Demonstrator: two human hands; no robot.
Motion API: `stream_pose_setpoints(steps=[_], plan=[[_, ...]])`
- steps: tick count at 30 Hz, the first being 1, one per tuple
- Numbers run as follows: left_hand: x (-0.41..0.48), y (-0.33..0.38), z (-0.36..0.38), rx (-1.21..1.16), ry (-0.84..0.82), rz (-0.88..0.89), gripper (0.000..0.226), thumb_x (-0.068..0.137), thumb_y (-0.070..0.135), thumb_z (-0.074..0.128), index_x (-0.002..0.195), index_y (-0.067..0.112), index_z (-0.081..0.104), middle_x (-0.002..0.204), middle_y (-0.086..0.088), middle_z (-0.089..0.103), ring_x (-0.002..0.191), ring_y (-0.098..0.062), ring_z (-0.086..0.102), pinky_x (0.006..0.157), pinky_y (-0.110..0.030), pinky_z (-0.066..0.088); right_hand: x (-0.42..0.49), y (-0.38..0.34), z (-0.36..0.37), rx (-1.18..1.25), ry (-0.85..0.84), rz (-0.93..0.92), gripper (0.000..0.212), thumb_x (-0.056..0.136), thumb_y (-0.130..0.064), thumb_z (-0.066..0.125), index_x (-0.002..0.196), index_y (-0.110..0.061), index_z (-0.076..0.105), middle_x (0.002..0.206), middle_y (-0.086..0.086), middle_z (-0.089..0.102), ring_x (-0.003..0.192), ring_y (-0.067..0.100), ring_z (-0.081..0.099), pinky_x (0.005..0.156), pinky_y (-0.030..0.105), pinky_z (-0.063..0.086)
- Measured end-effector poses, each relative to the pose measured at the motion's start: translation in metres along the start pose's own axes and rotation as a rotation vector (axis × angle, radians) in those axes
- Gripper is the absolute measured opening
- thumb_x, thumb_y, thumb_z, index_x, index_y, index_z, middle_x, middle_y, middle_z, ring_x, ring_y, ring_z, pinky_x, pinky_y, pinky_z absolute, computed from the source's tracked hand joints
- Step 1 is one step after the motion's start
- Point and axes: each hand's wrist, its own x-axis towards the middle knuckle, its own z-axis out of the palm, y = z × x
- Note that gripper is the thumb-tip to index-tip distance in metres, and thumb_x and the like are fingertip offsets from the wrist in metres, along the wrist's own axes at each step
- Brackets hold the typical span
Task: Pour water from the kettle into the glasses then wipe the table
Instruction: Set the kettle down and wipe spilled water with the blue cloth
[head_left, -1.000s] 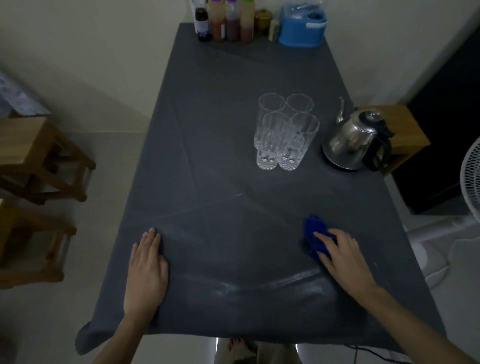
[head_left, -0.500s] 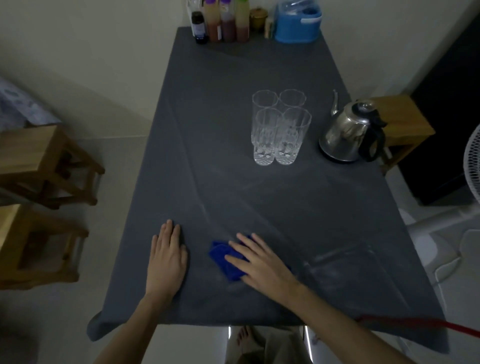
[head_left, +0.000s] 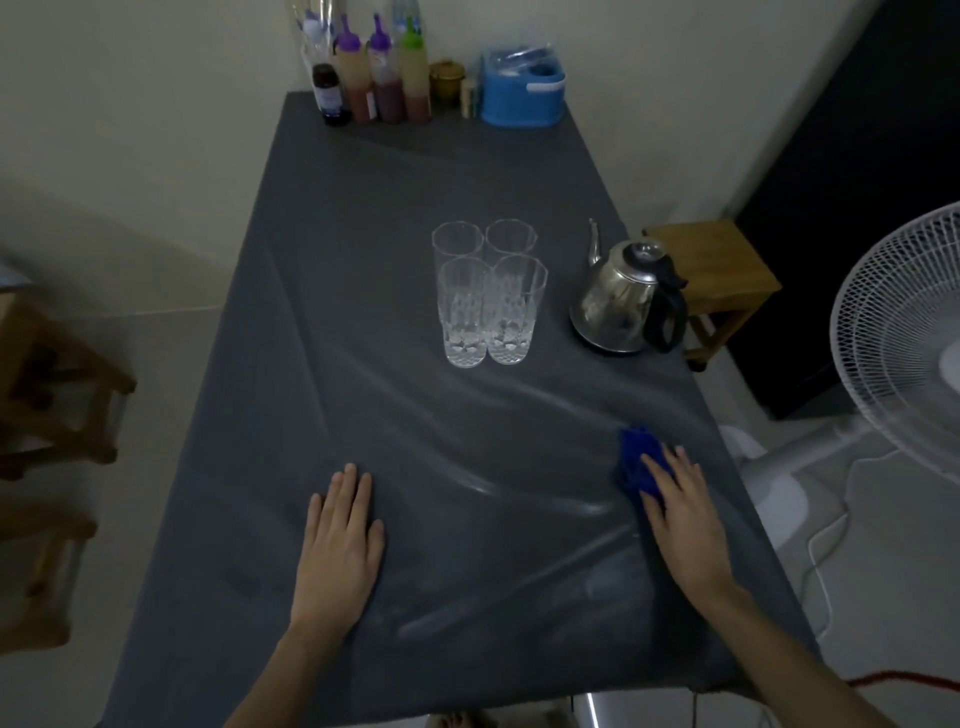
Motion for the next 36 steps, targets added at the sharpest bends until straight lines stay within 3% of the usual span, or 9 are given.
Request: stream_pose_setpoints(steps=[4,8,10,14,19,23,29,31,36], plan=[[-0.001,0.001,0.001,0.024,0.014,-0.009,0.057,0.096,0.032,0.024,0.145,0.006,0.035,0.155,-0.011,0.028,0.144,-0.024,0.024,0.119,-0.040,0.011,0.020,-0.033,0.018,0.070,-0.007,-0.091,0.053,0.081,0.005,0.069,0.131,-0.004,0.055,0.143,0.017,0.047,0.135,0.031,0.039,0.114,0.045,0.028],[-0.001,-0.001,0.003,0.030,0.013,-0.008,0.058,0.098,0.037,0.019,0.147,0.008,0.033,0.156,-0.008,0.026,0.145,-0.020,0.021,0.119,-0.039,0.012,0.046,-0.094,0.043,0.138,-0.067,-0.391,0.057,0.070,0.004,0.074,0.125,-0.002,0.060,0.135,0.018,0.055,0.129,0.031,0.045,0.117,0.033,0.014],[-0.001,-0.002,0.004,0.027,0.009,0.005,0.060,0.099,0.040,0.014,0.147,0.009,0.033,0.156,-0.007,0.027,0.145,-0.019,0.021,0.119,-0.038,0.012,0.052,-0.136,0.057,0.148,-0.103,-0.543,0.054,0.069,-0.006,0.074,0.122,-0.003,0.063,0.131,0.018,0.058,0.126,0.033,0.050,0.117,0.038,0.019],[-0.001,-0.002,0.006,0.025,0.023,-0.005,0.058,0.096,0.035,0.025,0.147,0.009,0.031,0.157,-0.006,0.025,0.145,-0.017,0.018,0.119,-0.038,0.011,0.051,-0.180,0.072,0.152,-0.164,-0.703,0.053,0.068,-0.011,0.079,0.119,-0.003,0.065,0.130,0.016,0.060,0.123,0.032,0.055,0.108,0.048,0.033],[0.001,-0.003,0.008,0.005,0.042,-0.011,0.059,0.094,0.034,0.028,0.146,0.007,0.034,0.156,-0.009,0.027,0.145,-0.020,0.020,0.119,-0.041,0.013,0.064,-0.137,0.059,0.065,-0.113,-0.580,0.056,0.061,-0.009,0.082,0.114,-0.005,0.068,0.125,0.016,0.064,0.117,0.031,0.060,0.107,0.043,0.037],[0.013,0.015,0.006,-0.034,0.082,-0.010,0.059,0.095,0.035,0.027,0.144,0.004,0.036,0.154,-0.012,0.031,0.144,-0.022,0.022,0.119,-0.041,0.012,0.060,-0.064,0.037,0.027,-0.076,-0.343,0.059,0.067,-0.004,0.080,0.123,-0.004,0.063,0.134,0.016,0.057,0.125,0.032,0.053,0.113,0.035,0.021],[0.046,0.081,0.011,-0.119,0.031,0.156,0.055,0.094,0.033,0.032,0.141,0.007,0.042,0.153,-0.009,0.033,0.143,-0.019,0.023,0.118,-0.037,0.011,0.030,0.001,0.002,0.059,0.004,0.034,0.053,0.084,-0.005,0.070,0.134,-0.009,0.054,0.146,0.013,0.044,0.137,0.028,0.036,0.110,0.042,0.034],[0.044,0.096,0.017,-0.081,0.000,0.191,0.055,0.093,0.033,0.032,0.141,0.008,0.043,0.153,-0.009,0.033,0.143,-0.020,0.024,0.117,-0.041,0.013,0.025,-0.006,0.004,0.086,0.021,0.035,0.050,0.086,-0.005,0.067,0.134,-0.009,0.054,0.146,0.013,0.044,0.138,0.025,0.034,0.112,0.040,0.029],[0.037,0.099,0.024,0.026,-0.011,0.205,0.057,0.094,0.035,0.029,0.143,0.009,0.040,0.155,-0.010,0.031,0.144,-0.022,0.024,0.117,-0.047,0.018,0.015,-0.050,0.030,0.143,-0.023,-0.100,0.044,0.083,-0.006,0.062,0.127,-0.005,0.060,0.135,0.018,0.055,0.125,0.032,0.051,0.116,0.037,0.024]])
